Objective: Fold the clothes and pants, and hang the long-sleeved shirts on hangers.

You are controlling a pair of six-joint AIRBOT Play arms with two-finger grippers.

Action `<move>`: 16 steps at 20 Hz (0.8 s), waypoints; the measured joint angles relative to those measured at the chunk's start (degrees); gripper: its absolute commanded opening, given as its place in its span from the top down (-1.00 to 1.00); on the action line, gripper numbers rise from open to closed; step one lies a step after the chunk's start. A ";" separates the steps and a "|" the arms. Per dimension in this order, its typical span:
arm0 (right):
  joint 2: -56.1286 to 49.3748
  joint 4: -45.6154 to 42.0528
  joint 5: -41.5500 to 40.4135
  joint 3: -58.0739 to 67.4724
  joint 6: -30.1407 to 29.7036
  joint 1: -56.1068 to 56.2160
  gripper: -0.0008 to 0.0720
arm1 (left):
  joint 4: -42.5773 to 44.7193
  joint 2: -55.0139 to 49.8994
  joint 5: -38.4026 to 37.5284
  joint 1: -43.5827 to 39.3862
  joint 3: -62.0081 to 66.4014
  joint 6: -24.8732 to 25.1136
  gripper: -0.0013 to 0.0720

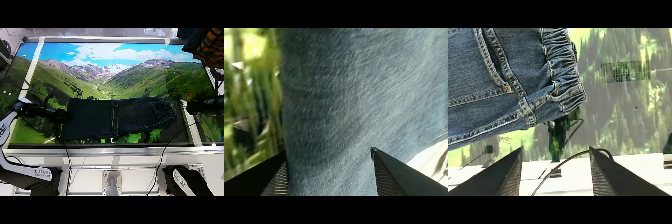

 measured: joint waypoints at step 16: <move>1.46 -0.09 -0.48 0.00 1.03 0.00 -0.23 | 16.15 4.48 -10.62 -5.46 16.76 -14.47 0.88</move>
